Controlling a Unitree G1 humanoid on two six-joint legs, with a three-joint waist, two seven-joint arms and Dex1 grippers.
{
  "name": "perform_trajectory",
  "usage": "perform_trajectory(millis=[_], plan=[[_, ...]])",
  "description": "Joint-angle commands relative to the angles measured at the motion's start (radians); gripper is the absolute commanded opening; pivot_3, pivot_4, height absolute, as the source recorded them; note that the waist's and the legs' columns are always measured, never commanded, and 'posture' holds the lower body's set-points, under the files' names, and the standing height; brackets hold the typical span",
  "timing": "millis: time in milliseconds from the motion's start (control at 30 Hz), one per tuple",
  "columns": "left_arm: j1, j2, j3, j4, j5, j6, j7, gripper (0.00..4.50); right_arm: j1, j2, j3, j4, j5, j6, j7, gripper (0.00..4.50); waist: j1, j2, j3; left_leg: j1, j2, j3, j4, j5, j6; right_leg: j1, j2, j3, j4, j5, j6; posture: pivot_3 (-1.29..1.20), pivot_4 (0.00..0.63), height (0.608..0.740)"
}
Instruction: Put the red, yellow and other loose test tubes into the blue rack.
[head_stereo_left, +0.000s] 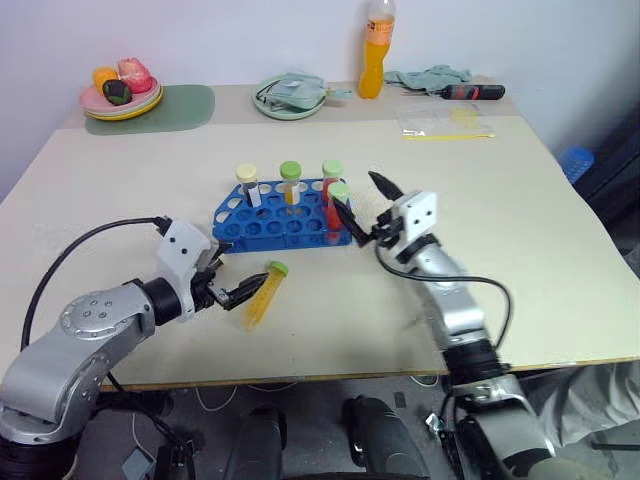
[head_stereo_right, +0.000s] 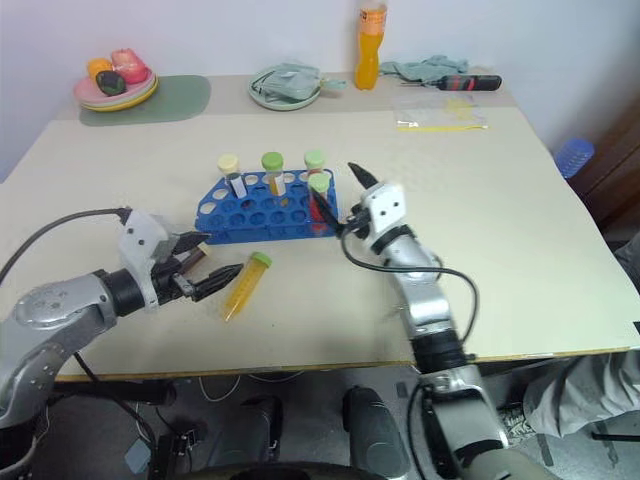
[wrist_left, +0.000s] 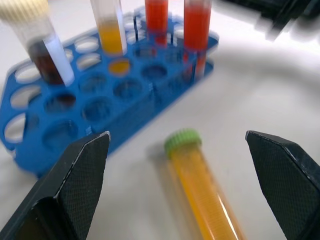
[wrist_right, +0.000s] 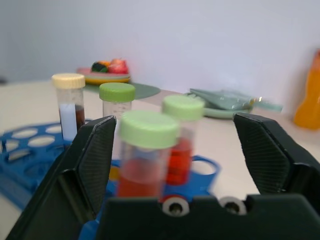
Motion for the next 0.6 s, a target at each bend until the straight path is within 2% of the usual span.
perform_trajectory(millis=[33,67,133,200,333,467,600], plan=[[-0.134,-0.014,-0.027,-0.097,-0.035,0.338,0.131,4.50,0.026,-0.129,-0.022,-0.153,0.094,0.123,0.169,4.21,-0.002,0.000,0.000,0.000,0.000,0.000,0.000,0.000,0.000,0.000,0.000,0.000,0.000,0.000,0.000,0.00,0.150,0.740],[-0.192,-0.054,-0.023,-0.094,-0.047,0.457,0.147,4.50,0.034,-0.172,-0.022,-0.185,0.116,0.157,0.214,4.21,-0.002,0.000,0.000,0.000,0.000,0.000,0.000,0.000,0.000,0.000,0.000,0.000,0.000,0.000,0.000,0.00,0.150,0.740],[-0.262,-0.028,-0.062,-0.012,-0.154,0.563,0.187,4.50,0.038,-0.234,-0.023,-0.239,0.155,0.213,0.282,4.21,-0.004,0.000,0.000,0.000,0.000,0.000,0.001,0.000,0.000,0.001,0.001,0.000,0.000,0.000,0.000,0.00,0.150,0.740],[-0.316,0.027,-0.129,0.091,-0.292,0.573,0.268,4.50,0.042,-0.288,-0.015,-0.299,0.200,0.279,0.351,4.21,-0.014,0.000,0.000,0.001,0.000,-0.001,0.001,0.000,0.000,0.001,0.002,0.000,0.001,0.000,0.000,0.00,0.150,0.740],[-0.414,-0.017,-0.226,0.232,-0.483,0.573,0.561,4.50,0.074,-0.382,0.029,-0.423,0.267,0.386,0.483,4.21,-0.013,0.000,0.001,0.001,0.000,-0.003,0.000,0.000,0.000,0.001,0.002,0.000,0.001,0.000,0.000,0.00,0.150,0.740],[-0.454,-0.131,-0.234,0.364,-0.705,0.573,0.865,4.50,0.088,-0.386,0.048,-0.472,0.270,0.418,0.497,4.21,0.000,0.000,0.001,0.001,0.000,-0.003,0.002,0.000,0.000,0.001,0.000,0.000,0.001,0.000,0.000,0.00,0.150,0.740],[-0.481,-0.160,-0.266,0.442,-0.889,0.563,1.090,4.50,0.095,-0.369,0.057,-0.499,0.264,0.431,0.485,4.21,0.003,-0.001,0.001,0.000,-0.001,-0.003,0.003,0.000,0.000,0.001,-0.001,0.000,0.001,0.000,0.000,0.00,0.150,0.740]])
